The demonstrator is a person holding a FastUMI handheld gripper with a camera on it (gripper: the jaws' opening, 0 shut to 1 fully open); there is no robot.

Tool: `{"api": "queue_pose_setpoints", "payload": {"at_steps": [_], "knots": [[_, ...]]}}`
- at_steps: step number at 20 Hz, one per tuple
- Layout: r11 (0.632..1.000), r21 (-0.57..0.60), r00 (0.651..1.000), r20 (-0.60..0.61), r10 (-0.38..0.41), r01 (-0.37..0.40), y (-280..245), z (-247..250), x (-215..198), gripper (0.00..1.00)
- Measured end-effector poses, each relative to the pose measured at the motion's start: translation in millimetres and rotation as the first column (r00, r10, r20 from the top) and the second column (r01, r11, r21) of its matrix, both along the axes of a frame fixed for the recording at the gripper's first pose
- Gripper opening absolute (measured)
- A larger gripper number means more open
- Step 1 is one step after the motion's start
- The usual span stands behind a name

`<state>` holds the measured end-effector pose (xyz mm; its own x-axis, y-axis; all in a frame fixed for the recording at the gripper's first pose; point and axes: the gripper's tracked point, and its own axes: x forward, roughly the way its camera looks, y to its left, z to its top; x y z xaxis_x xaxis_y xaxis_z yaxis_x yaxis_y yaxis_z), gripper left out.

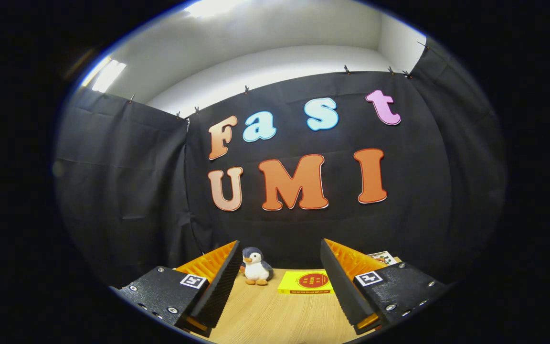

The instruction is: Open the storage box then place both shoes into the box .Put the left shoe in first, then the right shoe, with the right side of both shoes facing outward in a uniform manner.

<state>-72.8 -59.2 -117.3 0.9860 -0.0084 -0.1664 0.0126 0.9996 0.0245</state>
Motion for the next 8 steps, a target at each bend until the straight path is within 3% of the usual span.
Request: {"api": "queue_pose_setpoints", "payload": {"at_steps": [8], "knots": [[1.000,-0.004,1.000,0.010,0.011,-0.010,-2.2,-2.5,-1.3,0.97]]}}
